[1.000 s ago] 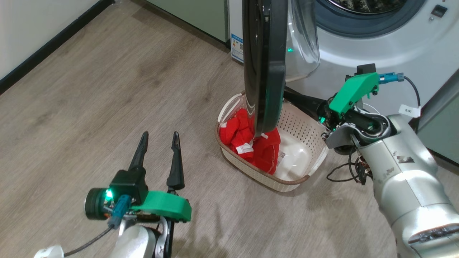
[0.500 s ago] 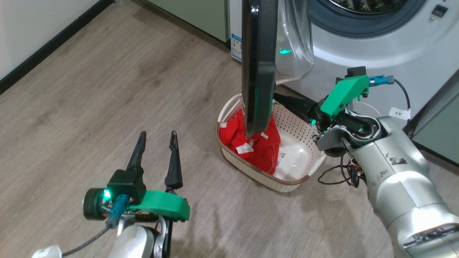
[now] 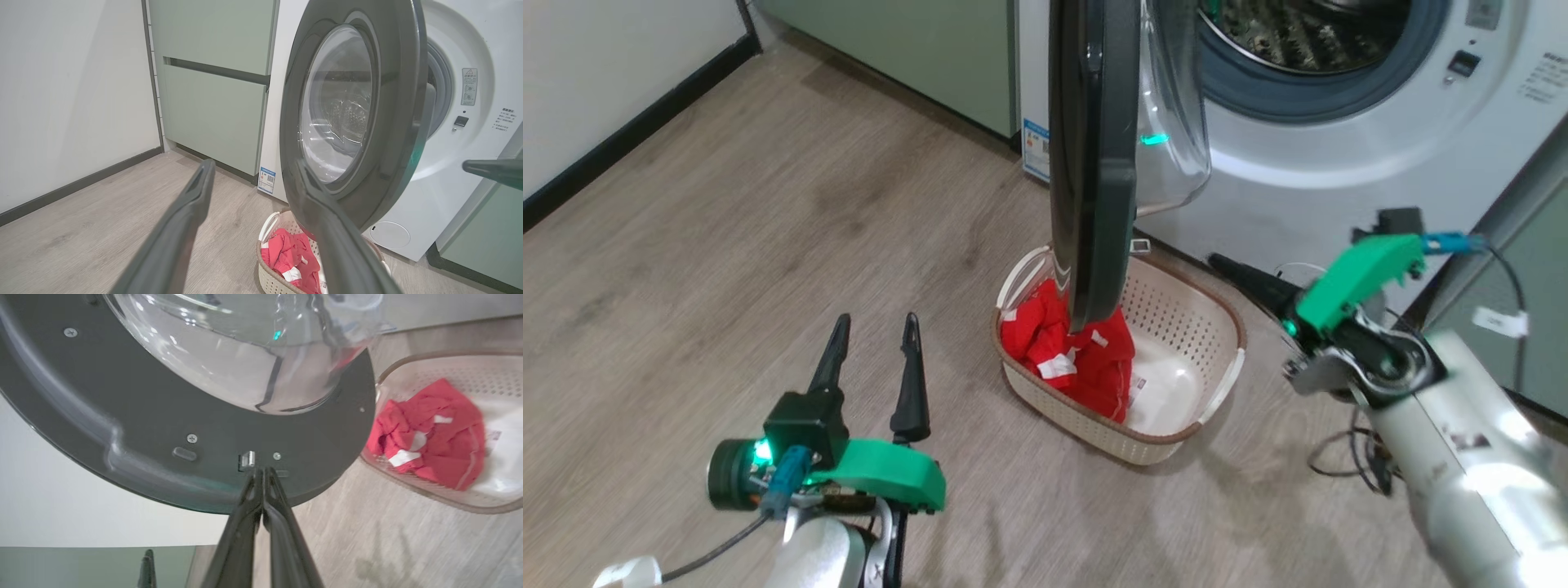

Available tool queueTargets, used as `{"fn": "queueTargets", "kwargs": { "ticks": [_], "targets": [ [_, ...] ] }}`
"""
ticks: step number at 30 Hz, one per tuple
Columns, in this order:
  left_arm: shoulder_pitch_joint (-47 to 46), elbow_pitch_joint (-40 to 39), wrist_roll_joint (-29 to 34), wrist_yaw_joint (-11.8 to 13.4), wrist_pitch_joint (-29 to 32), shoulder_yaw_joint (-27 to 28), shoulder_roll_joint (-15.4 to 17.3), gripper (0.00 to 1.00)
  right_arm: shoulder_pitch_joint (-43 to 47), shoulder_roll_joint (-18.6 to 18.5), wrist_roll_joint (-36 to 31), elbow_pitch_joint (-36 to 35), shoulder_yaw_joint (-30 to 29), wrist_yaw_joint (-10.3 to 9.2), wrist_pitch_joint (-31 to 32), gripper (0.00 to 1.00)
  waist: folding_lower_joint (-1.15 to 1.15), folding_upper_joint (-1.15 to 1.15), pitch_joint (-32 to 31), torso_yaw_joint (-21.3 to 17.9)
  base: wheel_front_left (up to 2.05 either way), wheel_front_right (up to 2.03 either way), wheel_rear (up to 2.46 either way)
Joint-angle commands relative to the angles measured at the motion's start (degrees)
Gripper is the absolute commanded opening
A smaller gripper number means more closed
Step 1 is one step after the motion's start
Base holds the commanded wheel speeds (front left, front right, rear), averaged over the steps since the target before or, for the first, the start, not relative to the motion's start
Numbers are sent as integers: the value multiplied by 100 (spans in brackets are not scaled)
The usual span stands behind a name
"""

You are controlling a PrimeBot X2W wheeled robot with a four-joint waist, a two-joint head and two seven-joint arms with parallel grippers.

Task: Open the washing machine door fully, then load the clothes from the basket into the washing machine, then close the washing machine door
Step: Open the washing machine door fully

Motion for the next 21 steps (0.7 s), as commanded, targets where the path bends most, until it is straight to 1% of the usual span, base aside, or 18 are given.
{"fn": "queueTargets", "kwargs": {
  "ticks": [1, 3, 4, 5, 6, 8, 10, 12, 15, 18, 21],
  "targets": [
    [-110, -136, 25, -43, -55, 220, 41, 100, 92, -220, -246, -483, 155, 5, -291, 0, 0, 0, -99, -70, 0, 0, 0],
    [-109, -94, 37, -73, -55, 264, 41, 100, 328, -418, -518, -831, 317, 5, -608, 0, 0, 0, -159, -123, 0, 0, 0],
    [-109, -94, 37, -73, -55, 264, 41, 100, 328, -418, -518, -831, 317, 5, -608, 0, 0, 0, -159, -123, 0, 0, 0],
    [-108, -63, 50, -111, -55, 346, 41, 100, 535, -580, -789, -1208, 476, 5, -1010, 0, 0, 0, -182, -223, 0, 0, 0],
    [-108, -63, 50, -111, -55, 346, 41, 100, 535, -580, -789, -1208, 476, 5, -1010, 0, 0, 0, -182, -223, 0, 0, 0],
    [-125, -38, 55, -162, -55, 426, 41, 100, 715, -734, -1024, -1558, 620, 5, -1416, 0, 0, 0, -186, -328, 0, 0, 0],
    [-154, -40, 69, -185, -55, 481, 41, 100, 833, -1000, -1499, -1886, 906, 5, -1860, 0, 0, 0, -183, -425, 0, 0, 0],
    [-181, -26, 83, -194, -55, 548, 41, 100, 909, -1312, -2141, -2116, 1264, 5, -2387, 0, 0, 0, -187, -515, 0, 0, 0],
    [-234, 14, 97, -237, -55, 643, 41, 100, 986, -1605, -2970, -2150, 1507, 5, -3236, 0, 0, 0, -196, -606, 0, 0, 0],
    [-265, 85, 112, -316, -55, 709, 41, 100, 1089, -1646, -3694, -2016, 1418, 5, -3868, 0, 0, 0, -222, -658, 0, 0, 0],
    [-249, 170, 168, -353, -55, 713, 41, 100, 1279, -1405, -4378, -1849, 892, 5, -4069, 0, 0, 0, -249, -713, 0, 0, 0]
  ]
}}
